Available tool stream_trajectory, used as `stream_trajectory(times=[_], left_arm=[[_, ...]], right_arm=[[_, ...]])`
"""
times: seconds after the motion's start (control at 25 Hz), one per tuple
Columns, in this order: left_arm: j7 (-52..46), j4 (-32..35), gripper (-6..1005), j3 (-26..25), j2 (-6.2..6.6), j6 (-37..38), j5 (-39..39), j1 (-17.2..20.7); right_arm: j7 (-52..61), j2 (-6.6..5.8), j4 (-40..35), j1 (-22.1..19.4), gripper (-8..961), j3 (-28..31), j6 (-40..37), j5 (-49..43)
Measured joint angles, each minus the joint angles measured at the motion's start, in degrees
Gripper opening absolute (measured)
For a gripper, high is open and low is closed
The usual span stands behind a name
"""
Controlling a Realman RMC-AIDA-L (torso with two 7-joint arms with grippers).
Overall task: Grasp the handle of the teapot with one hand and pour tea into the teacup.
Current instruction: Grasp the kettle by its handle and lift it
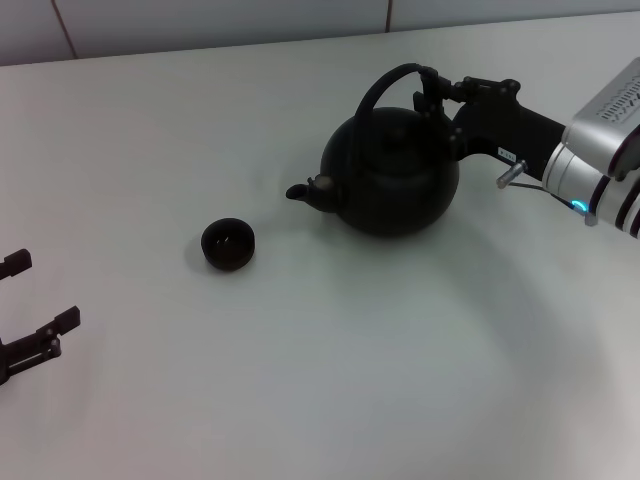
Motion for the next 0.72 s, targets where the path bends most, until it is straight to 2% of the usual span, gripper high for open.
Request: stream_trajectory(times=[0.36, 0.56, 0.72], left_arm=[[0.1, 0.0, 847, 0.0, 0.00, 0.2, -0.1, 0.2], [0.2, 0.0, 847, -0.1, -0.06, 0.3, -0.1, 0.3], [0.3, 0.0, 847, -0.1, -0.17, 0.4, -0.1, 0.4]], right_arm=[[0.4, 0.00, 0.0, 0.6, 238, -1.2, 0.6, 0.1], [0.5, 0.12, 0.0, 1.0, 79, -0.5, 0.6, 1.5], [0.6, 0.18, 0.2, 2.2, 78, -0.7, 0.5, 3.0]])
